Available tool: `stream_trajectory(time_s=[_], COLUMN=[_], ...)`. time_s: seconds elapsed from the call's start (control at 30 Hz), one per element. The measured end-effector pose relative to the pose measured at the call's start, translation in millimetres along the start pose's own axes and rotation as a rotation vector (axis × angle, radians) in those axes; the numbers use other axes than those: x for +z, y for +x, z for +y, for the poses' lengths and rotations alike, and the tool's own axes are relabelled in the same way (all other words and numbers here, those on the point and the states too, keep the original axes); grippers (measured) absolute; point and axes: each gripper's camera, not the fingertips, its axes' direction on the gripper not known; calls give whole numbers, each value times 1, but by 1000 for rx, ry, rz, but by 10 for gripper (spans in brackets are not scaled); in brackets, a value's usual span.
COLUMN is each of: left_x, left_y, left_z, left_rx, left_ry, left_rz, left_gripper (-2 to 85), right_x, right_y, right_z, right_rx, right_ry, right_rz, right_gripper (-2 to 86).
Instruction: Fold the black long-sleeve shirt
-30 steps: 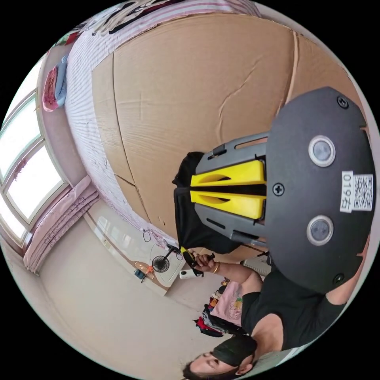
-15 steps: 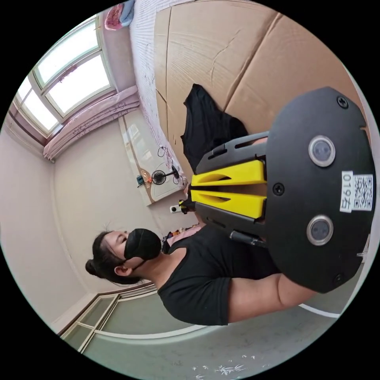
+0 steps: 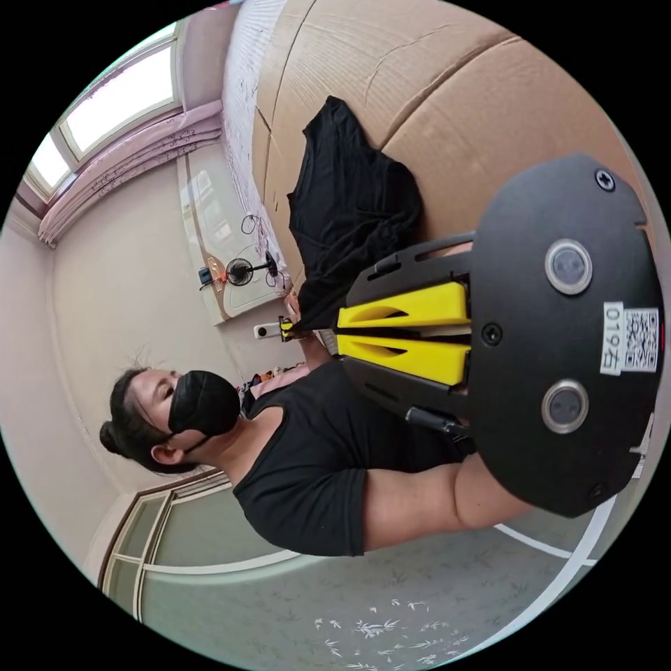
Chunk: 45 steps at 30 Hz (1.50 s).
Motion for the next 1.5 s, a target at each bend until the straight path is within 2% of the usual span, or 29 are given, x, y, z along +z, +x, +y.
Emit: stream_trajectory(time_s=[0.13, 0.27, 0.37, 0.47, 0.57, 0.63, 0.7, 0.8, 0.93, 1.03, 1.07, 1.13, 1.2, 1.37, 1.5], left_x=[8, 45, 61, 61, 52, 38, 20, 27, 72, 120, 138, 158, 160, 128, 127], left_y=[10, 19, 19, 16, 22, 26, 33, 50, 48, 38, 40, 49, 62, 82, 100], left_z=[-5, -6, 1, 3, -4, -10, -23, -47, -80, -95, -98, -98, -91, -74, -64], left_rx=[9, -34, -136, -228, -237, -241, -248, -192, -237, -251, -210, -164, -162, -264, -322], left_ry=[-12, -241, -346, -333, -328, -292, -165, -67, -116, -119, -169, -255, -322, -301, -369], left_rz=[32, 146, 108, 28, -19, -109, -199, -234, -358, -238, -199, -185, -200, -252, -343], left_gripper=[11, 12, 14, 16, 17, 19, 26, 45, 62, 60, 57, 55, 61, 82, 99], right_x=[19, 52, 73, 87, 90, 85, 86, 117, 163, 195, 207, 222, 230, 208, 226], right_y=[-8, -14, -6, -5, -16, -27, -44, -71, -70, -60, -62, -71, -82, -92, -99], right_z=[-13, -17, -12, -18, -32, -43, -64, -92, -124, -140, -142, -140, -129, -108, -98], right_rx=[-10, 53, 209, 287, 306, 285, 223, 96, 108, 109, 90, 77, 101, 244, 275], right_ry=[-69, -243, -333, -392, -463, -430, -338, -293, -264, -328, -367, -453, -551, -468, -564], right_rz=[-42, -105, -12, 83, 218, 264, 299, 276, 432, 399, 324, 299, 342, 351, 353], right_gripper=[4, 9, 17, 37, 74, 77, 67, 37, 27, 43, 52, 80, 97, 104, 106])
